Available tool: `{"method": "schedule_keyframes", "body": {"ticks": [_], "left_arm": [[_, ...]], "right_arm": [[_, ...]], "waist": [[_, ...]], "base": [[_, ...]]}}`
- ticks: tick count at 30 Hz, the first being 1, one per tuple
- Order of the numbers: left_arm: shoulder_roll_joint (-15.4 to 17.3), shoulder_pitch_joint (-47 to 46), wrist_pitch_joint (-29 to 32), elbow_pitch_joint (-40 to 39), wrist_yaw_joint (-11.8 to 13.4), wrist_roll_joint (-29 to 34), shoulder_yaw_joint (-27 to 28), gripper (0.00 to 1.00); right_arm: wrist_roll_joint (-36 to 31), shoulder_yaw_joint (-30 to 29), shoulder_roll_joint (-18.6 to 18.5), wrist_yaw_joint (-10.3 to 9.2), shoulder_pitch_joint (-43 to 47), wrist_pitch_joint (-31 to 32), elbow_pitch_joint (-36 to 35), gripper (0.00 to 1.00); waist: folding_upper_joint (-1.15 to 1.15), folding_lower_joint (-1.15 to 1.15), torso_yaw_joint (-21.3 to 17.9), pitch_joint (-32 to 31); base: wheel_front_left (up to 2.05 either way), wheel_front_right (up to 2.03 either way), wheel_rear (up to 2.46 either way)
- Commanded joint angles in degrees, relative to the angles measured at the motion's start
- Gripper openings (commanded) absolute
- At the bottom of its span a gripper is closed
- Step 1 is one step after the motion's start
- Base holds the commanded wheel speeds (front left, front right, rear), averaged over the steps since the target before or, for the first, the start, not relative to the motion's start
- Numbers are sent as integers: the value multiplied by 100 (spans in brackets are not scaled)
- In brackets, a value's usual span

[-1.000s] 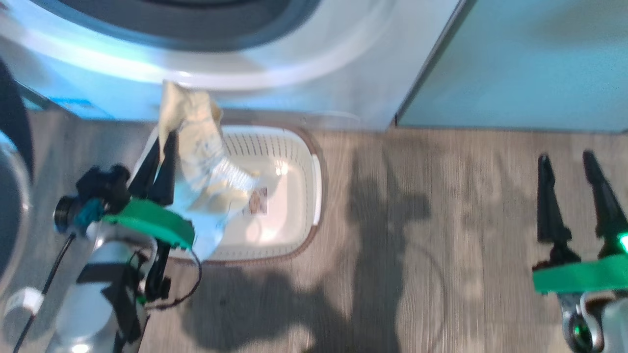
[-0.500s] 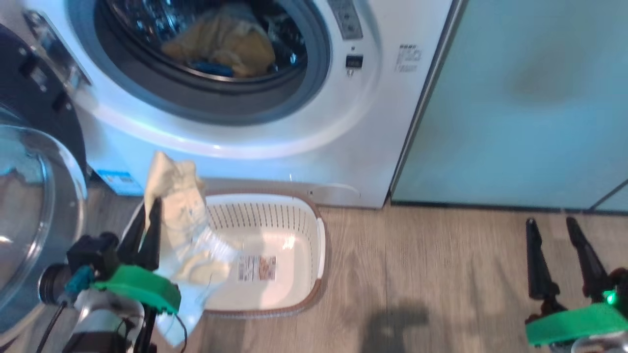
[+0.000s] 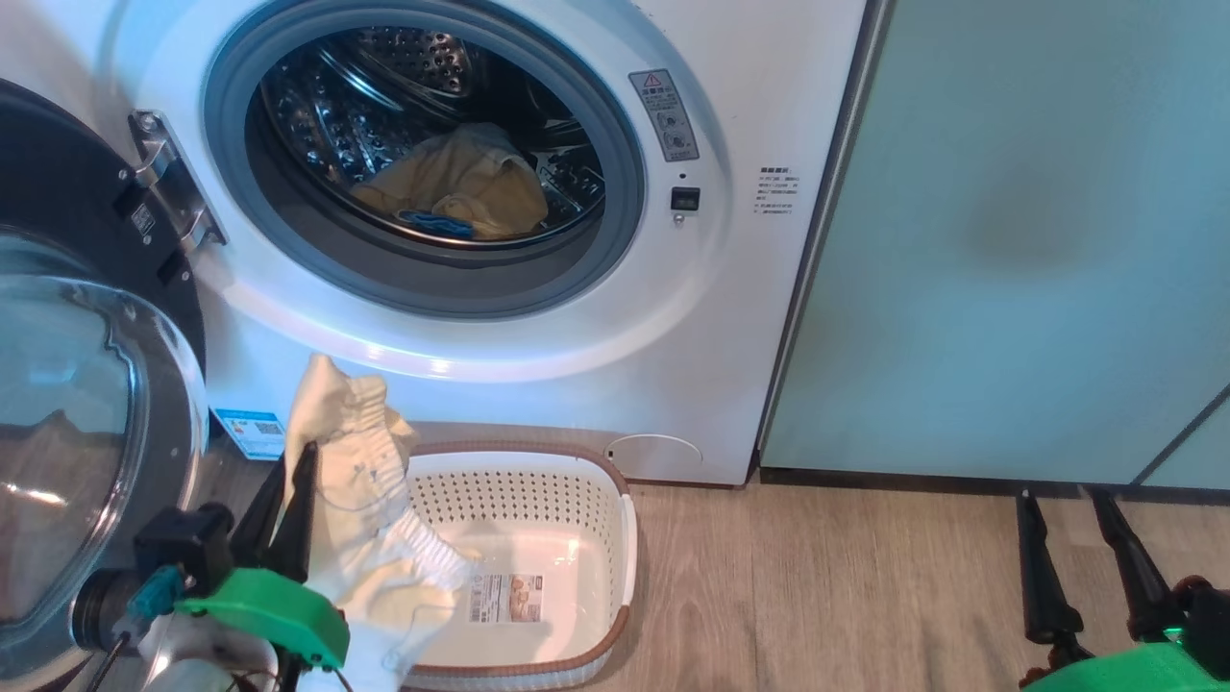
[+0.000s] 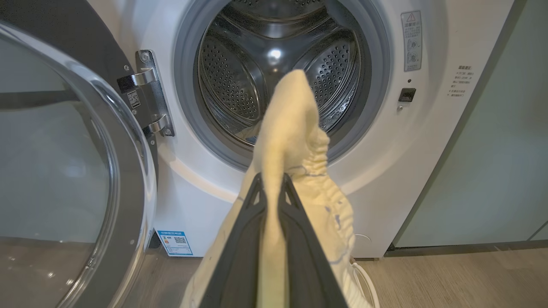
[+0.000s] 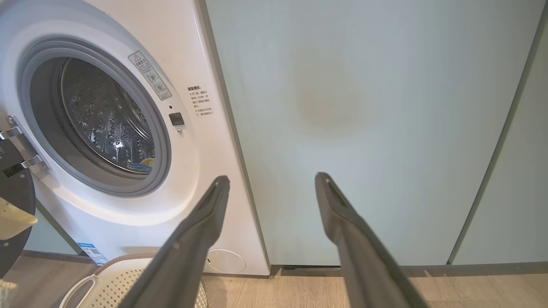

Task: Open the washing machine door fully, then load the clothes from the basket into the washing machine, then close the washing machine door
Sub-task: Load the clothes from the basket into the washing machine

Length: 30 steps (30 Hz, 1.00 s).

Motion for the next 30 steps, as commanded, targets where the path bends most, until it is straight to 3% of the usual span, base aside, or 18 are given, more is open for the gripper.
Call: {"method": "schedule_keyframes", "body": {"ticks": [1, 30], "left_arm": [[165, -201, 0, -242, 46, -13, 271, 0], [166, -515, -75, -68, 109, -95, 113, 0]], "right_arm": [[21, 139, -85, -16, -137, -38, -180, 100], [67, 275, -136, -16, -219, -38, -233, 100]], "waist": [[-1, 1, 3, -2], [-1, 1, -147, 208]], "base": [[0, 0, 0], [0, 0, 0]]}}
